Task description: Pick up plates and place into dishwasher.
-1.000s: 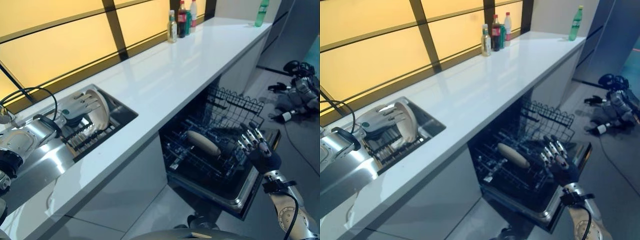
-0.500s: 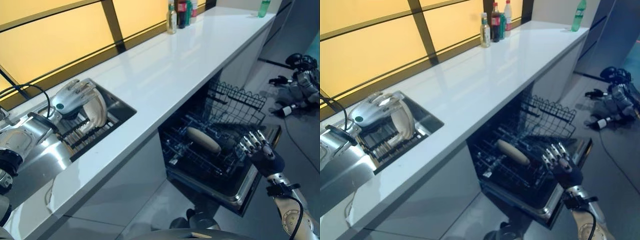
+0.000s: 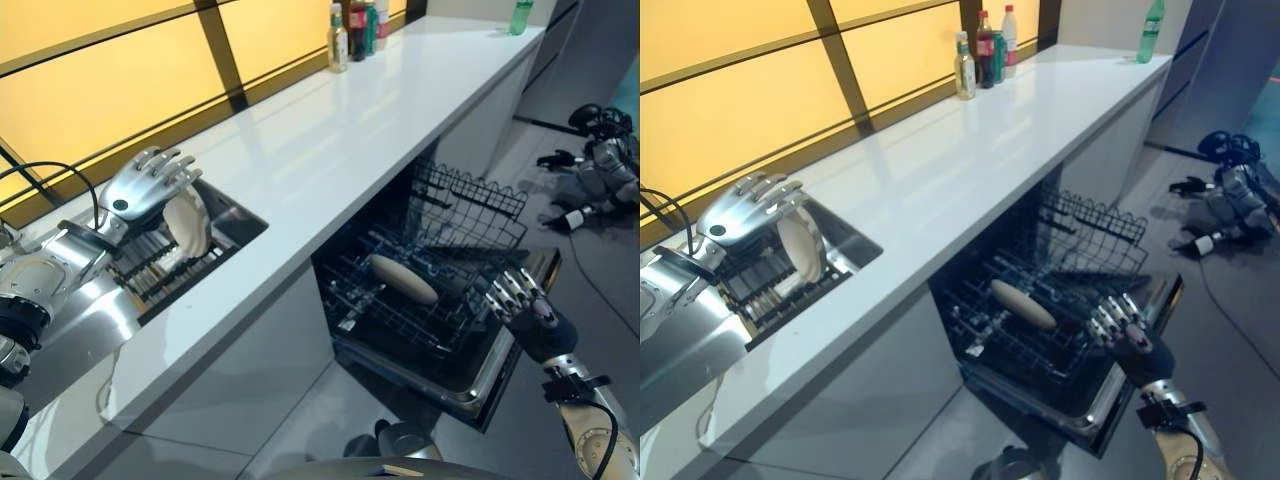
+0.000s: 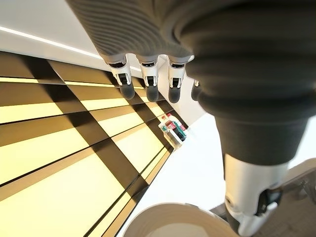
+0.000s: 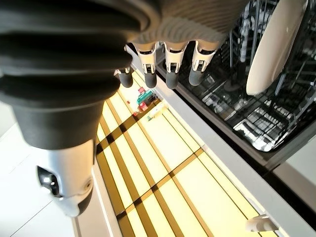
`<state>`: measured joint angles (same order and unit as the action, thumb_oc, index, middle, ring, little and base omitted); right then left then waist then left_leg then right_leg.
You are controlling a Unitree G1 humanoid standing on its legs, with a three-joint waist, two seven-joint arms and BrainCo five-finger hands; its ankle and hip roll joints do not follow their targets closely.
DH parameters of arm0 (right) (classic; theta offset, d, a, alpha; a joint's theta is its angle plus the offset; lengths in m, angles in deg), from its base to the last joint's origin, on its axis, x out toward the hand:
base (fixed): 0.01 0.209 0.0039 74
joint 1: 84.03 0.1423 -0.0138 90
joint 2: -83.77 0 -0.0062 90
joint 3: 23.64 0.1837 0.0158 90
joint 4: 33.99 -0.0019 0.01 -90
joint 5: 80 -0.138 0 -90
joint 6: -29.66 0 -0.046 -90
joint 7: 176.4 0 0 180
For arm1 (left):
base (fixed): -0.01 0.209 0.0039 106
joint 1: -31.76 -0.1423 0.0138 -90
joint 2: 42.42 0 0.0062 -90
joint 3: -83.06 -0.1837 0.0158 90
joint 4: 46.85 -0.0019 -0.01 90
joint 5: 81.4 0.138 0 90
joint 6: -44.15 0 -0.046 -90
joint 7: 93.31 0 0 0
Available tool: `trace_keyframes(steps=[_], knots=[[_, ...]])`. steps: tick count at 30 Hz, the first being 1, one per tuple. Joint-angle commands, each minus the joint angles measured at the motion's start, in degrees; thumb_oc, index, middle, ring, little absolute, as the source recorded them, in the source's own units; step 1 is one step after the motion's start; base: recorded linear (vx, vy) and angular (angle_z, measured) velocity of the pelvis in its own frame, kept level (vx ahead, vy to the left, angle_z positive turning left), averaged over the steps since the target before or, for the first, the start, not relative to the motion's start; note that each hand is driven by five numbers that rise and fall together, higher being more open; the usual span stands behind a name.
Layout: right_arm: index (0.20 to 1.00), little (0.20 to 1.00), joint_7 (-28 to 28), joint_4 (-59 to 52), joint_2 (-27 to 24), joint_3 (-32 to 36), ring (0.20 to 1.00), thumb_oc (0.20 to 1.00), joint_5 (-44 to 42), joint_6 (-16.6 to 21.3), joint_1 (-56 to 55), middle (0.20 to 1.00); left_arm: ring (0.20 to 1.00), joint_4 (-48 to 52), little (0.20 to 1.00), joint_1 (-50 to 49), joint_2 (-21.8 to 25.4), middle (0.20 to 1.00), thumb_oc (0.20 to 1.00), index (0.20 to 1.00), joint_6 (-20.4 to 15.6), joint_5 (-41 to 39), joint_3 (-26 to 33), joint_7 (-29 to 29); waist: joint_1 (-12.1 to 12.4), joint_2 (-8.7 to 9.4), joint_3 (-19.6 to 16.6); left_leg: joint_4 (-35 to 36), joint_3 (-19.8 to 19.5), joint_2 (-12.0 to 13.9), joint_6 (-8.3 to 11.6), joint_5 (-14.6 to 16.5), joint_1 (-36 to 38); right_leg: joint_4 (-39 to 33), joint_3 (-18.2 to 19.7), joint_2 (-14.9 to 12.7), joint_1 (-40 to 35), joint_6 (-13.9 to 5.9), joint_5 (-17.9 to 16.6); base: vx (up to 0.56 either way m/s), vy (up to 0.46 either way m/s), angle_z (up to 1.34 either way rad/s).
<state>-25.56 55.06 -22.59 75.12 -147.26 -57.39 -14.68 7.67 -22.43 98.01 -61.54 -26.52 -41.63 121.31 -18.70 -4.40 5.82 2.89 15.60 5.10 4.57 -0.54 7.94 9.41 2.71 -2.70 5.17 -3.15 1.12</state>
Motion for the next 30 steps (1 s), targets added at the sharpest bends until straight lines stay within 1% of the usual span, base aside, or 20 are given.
trace_keyframes(steps=[1,7,10,11,12,15,17,19,22,26,28,29,30], knots=[[1.0,1.0,-1.79,-2.8,-1.8,1.58,1.0,1.0,-1.48,1.16,1.03,1.0,1.0,-3.12,1.0,1.28,-0.72,1.0,1.0,1.0,1.75,-1.85,4.43,-1.35,-1.45,1.59,-1.47,-6.94,-2.28,-0.09,-2.45,-0.21,-6.71,-0.1,-1.45,1.14,-0.96,-1.03,0.4,0.0,0.0,0.0],[1.0,1.0,-2.54,-2.54,-2.99,2.54,1.0,1.0,-2.32,1.43,1.56,1.0,1.0,-5.69,1.0,4.05,-2.21,1.0,1.0,1.0,4.54,-3.85,1.18,-4.66,-2.5,1.12,0.37,-7.91,-2.15,0.08,-1.99,-0.71,-8.82,1.12,-0.99,0.88,1.08,-1.01,0.5,-0.03,0.021,-0.02],[1.0,1.0,-3.02,-2.48,-3.97,2.75,1.0,1.0,-2.83,1.85,3.22,1.0,1.0,-6.81,1.0,6.97,-3.09,1.0,1.0,1.0,6.56,-5.42,-1.21,-6.24,-3.23,0.43,2.64,-8.01,-2.4,-0.21,-1.77,-1.3,-10.5,1.8,-0.35,0.73,2.96,-0.94,0.51,-0.15,0.086,-0.05],[1.0,1.0,-3.16,-2.3,-4.12,2.53,1.0,1.0,-3.01,2.31,4.15,1.0,1.0,-7.38,1.0,8.33,-3.62,1.0,1.0,1.0,7.76,-6.21,-2.07,-6.72,-3.43,0.34,3.75,-7.93,-2.34,-0.22,-1.7,-1.6,-11.18,2.0,-0.27,0.65,3.67,-0.93,0.5,-0.14,0.061,0.0],[1.0,1.0,-3.15,-2.27,-4.09,2.53,1.0,1.0,-3.04,2.37,4.29,1.0,1.0,-7.58,1.0,8.77,-3.69,1.0,1.0,1.0,7.82,-6.33,-2.39,-6.78,-3.41,0.37,3.9,-7.95,-2.33,-0.21,-1.69,-1.64,-11.32,2.07,-0.29,0.63,3.82,-0.93,0.51,-0.15,0.046,0.0],[1.0,1.0,-3.14,-2.1,-4.0,1.78,1.0,1.0,-3.03,3.62,5.52,1.0,1.0,-8.46,1.0,10.96,-4.39,1.0,1.0,1.0,8.95,-6.89,-4.03,-7.45,-3.7,0.54,5.95,-8.52,-2.24,-0.07,-1.52,-2.26,-12.85,2.74,-0.35,0.3,5.15,-0.86,0.29,-0.09,0.025,0.01],[1.0,1.0,-2.78,-2.05,-4.02,1.43,1.0,1.0,-3.26,4.09,5.97,1.0,1.0,-7.86,1.0,11.47,-4.53,1.0,1.0,1.0,9.95,-7.56,-4.53,-7.71,-3.67,0.71,6.5,-8.9,-2.44,-0.01,-1.48,-2.41,-13.54,3.07,-0.34,0.17,5.66,-0.8,0.27,-0.06,0.007,-0.02],[1.0,1.0,-2.92,-1.67,-4.02,0.89,1.0,1.0,-3.44,4.91,6.66,1.0,1.0,-9.47,1.0,13.7,-5.23,1.0,1.0,1.0,10.34,-7.51,-5.64,-8.0,-3.87,0.85,7.32,-9.14,-2.32,0.13,-1.46,-2.6,-14.33,3.38,-0.34,0.18,6.37,-0.67,0.28,-0.09,0.006,0.0],[1.0,1.0,-3.3,-1.0,-3.65,0.07,1.0,1.0,-3.4,6.16,8.01,1.0,1.0,-11.96,1.0,16.97,-5.49,1.0,1.0,1.0,11.14,-6.4,-7.63,-7.88,-4.09,1.01,8.67,-9.51,-2.22,0.26,-1.43,-2.89,-15.58,4.01,-0.28,0.14,7.73,-0.49,0.24,-0.11,0.015,0.0],[1.0,1.0,-3.46,-0.98,-3.22,-0.18,1.0,1.0,-3.43,7.08,9.07,1.0,1.0,-14.14,1.0,19.78,-5.21,1.0,1.0,1.0,13.89,-1.44,-10.0,-9.72,-4.28,1.16,10.12,-10.06,-2.0,0.38,-1.47,-3.07,-16.78,4.56,-0.4,-0.11,8.74,-0.31,0.25,-0.08,0.014,0.0],[1.0,1.0,-3.43,-1.06,-3.27,0.07,1.0,1.0,-3.68,7.02,9.18,1.0,1.0,-14.39,1.0,20.51,-4.62,1.0,1.0,1.0,15.37,1.82,-11.03,-12.36,-4.28,1.15,10.54,-10.38,-2.16,0.34,-1.47,-3.09,-17.08,4.75,-0.47,-0.25,8.96,-0.22,0.26,-0.02,0.008,0.0],[1.0,1.0,-3.48,-1.04,-3.35,0.18,1.0,1.0,-3.74,6.94,9.2,1.0,1.0,-14.43,1.0,20.58,-4.54,1.0,1.0,1.0,15.63,2.28,-11.24,-12.87,-4.27,1.11,10.55,-10.41,-2.19,0.32,-1.47,-3.09,-17.14,4.73,-0.46,-0.27,9.02,-0.21,0.23,0.0,0.0,0.0],[1.0,1.0,-3.59,-0.97,-3.5,0.42,1.0,1.0,-3.75,6.74,9.41,1.0,1.0,-14.7,1.0,20.76,-4.37,1.0,1.0,1.0,16.02,3.52,-11.73,-14.59,-4.31,1.04,10.7,-10.42,-2.31,0.24,-1.5,-3.08,-17.15,4.71,-0.46,-0.33,9.02,-0.18,0.24,0.0,0.0,0.0]])
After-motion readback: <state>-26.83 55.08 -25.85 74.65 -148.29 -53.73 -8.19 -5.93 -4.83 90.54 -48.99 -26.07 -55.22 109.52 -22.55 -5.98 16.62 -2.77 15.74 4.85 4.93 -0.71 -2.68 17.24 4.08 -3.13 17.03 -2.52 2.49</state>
